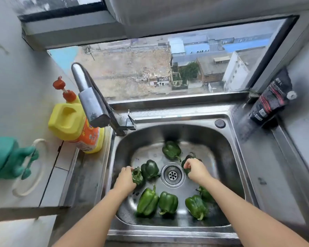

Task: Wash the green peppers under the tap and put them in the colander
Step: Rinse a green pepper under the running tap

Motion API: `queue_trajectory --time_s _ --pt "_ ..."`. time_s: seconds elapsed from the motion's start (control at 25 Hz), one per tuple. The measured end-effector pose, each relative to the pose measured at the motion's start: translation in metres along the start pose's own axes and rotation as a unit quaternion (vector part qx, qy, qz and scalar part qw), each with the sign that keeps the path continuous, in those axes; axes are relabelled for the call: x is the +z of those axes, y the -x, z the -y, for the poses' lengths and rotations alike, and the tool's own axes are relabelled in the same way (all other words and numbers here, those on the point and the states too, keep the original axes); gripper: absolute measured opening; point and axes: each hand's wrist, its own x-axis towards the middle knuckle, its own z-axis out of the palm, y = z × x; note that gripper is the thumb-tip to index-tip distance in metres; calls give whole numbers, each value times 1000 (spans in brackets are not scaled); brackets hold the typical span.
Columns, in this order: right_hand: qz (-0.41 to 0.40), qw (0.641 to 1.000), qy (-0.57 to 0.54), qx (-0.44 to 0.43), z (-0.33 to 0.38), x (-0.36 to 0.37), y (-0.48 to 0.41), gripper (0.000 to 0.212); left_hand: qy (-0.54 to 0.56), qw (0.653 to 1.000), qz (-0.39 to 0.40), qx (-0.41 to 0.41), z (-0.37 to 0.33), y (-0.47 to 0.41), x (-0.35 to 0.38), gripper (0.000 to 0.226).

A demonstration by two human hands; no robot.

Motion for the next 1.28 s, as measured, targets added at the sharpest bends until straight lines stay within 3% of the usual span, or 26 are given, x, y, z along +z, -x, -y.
queue_trajectory --time_s 0.24,0.44,0.56,0.64,0.8,1.0,1.16,1.28 --pt "35 999 -27 13 -15 14 -22 14 -62 996 59 -25 4 -31 21 90" --pt "37 997 -71 3 -17 20 -23 9 -179 981 71 -14 1 -38 27 82" --pt "44 995 -83 -19 -10 16 -21 5 -194 978 72 -36 -5 -33 29 80" --pt "43 995 -85 -30 0 10 -20 4 -134 987 71 -56 -6 -26 26 84" --pt "31 994 -82 -59 34 -14 -17 7 90 992 75 -36 -7 5 -9 76" --pt "-2 983 -113 -146 113 -67 -25 28 292 955 32 48 -17 52 -69 74" --pt "23 969 -96 -225 186 -88 -43 52 362 928 5 87 -20 70 -93 74" --pt "54 970 -64 -228 223 -84 -55 46 371 923 -23 103 -20 77 -105 74"
